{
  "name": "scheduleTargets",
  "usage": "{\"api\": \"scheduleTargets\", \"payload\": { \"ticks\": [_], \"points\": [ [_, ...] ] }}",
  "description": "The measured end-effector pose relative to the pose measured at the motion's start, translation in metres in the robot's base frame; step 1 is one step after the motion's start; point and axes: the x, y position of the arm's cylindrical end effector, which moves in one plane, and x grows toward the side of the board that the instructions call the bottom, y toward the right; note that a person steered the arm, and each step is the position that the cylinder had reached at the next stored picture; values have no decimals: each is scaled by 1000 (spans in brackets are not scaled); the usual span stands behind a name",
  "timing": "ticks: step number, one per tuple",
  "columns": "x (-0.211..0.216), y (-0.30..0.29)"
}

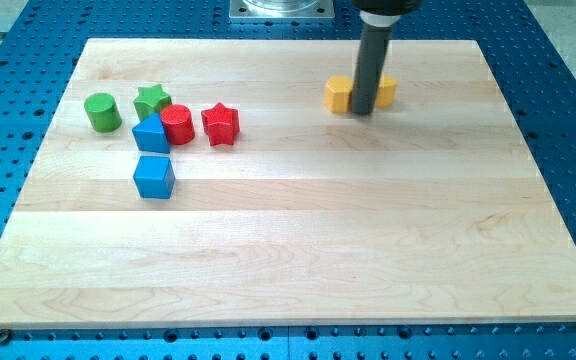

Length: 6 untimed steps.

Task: Push green circle into the green star

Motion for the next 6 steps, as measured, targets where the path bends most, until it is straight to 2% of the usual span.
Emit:
{"api": "scheduleTargets", "payload": {
  "ticks": [1, 3, 4, 6],
  "points": [
    [-10, -18],
    [22, -57],
    [14, -131],
    [-41, -229]
  ]
}}
